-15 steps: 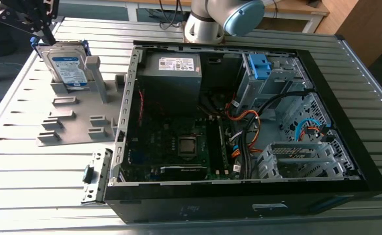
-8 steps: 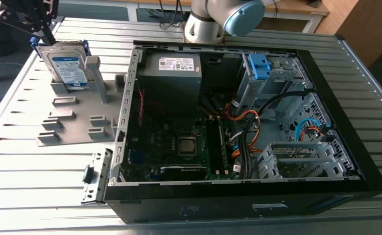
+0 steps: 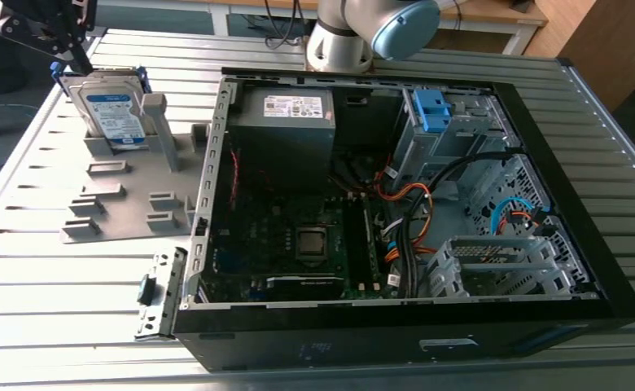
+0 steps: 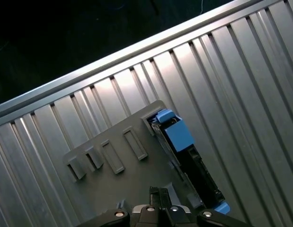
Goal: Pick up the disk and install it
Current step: 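Pick up the disk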
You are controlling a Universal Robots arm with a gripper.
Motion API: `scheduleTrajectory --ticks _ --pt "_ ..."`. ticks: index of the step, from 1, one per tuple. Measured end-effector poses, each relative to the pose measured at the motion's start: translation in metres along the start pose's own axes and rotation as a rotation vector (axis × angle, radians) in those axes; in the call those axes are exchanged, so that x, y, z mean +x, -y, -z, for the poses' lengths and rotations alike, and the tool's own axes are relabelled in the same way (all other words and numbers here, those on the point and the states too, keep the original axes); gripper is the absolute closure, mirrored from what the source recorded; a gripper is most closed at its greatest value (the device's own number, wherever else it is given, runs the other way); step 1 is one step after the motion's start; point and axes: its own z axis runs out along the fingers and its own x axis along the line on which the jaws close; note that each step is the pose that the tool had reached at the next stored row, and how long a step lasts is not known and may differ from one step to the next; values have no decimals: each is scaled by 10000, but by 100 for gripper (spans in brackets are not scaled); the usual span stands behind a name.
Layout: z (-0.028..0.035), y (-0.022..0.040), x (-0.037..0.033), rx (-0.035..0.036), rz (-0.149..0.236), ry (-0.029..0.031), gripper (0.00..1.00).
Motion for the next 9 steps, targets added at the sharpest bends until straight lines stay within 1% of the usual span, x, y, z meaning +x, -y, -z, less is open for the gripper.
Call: scheduleTrajectory --ticks 9 --pt "0 0 0 -9 261 2 89"
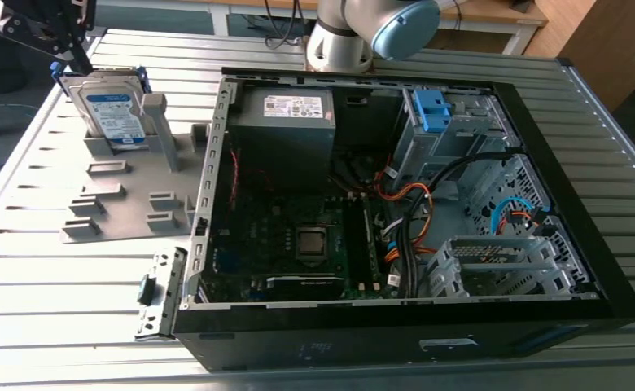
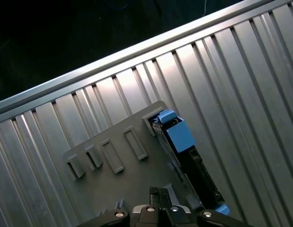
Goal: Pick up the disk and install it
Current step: 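Pick up the disk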
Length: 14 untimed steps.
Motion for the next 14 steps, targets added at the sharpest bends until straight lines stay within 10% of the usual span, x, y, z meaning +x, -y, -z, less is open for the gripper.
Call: scheduleTrajectory --ticks 14 --pt "0 0 0 -13 386 4 89"
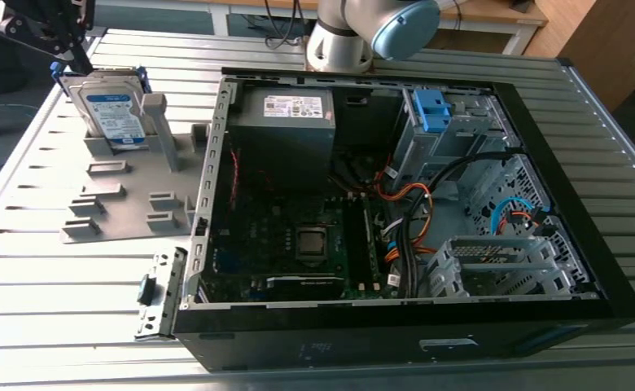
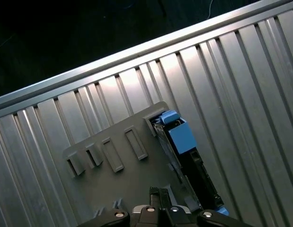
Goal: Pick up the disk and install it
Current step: 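Pick up the disk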
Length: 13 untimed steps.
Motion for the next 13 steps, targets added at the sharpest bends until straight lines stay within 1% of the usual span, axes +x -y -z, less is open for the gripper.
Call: scheduleTrajectory --ticks 13 --pt "0 0 0 -10 345 4 89"
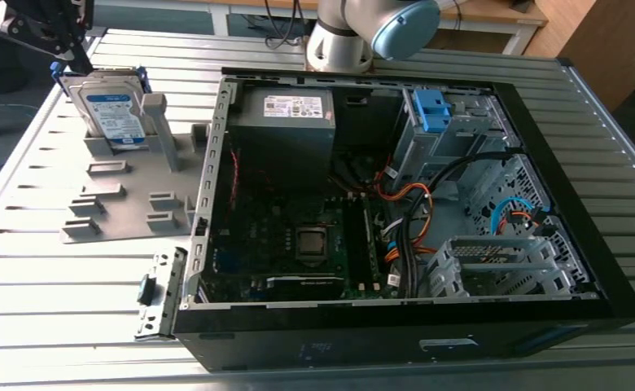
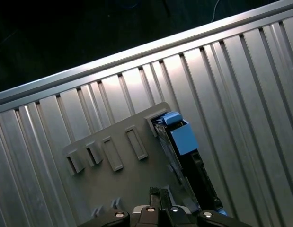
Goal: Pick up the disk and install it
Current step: 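Pick up the disk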
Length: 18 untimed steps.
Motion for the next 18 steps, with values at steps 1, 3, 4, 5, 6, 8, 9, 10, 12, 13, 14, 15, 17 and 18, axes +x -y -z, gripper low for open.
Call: scheduleTrajectory --ticks 1,3,4,5,6,8,9,10,12,13,14,15,17,18 --pt "0 0 0 -1 25 0 89" --pt "0 0 0 -2 78 1 89" --pt "0 0 0 -3 104 1 89" --pt "0 0 0 -4 130 1 89" --pt "0 0 0 -5 158 1 89" --pt "0 0 0 -6 209 2 89" --pt "0 0 0 -7 235 2 89" --pt "0 0 0 -8 260 2 89" --pt "0 0 0 -10 310 3 89" --pt "0 0 0 -10 337 3 89" --pt "0 0 0 -12 362 4 89" --pt "0 0 0 -12 387 4 89" --pt "0 0 0 -14 438 4 89" --pt "0 0 0 -14 463 5 89"
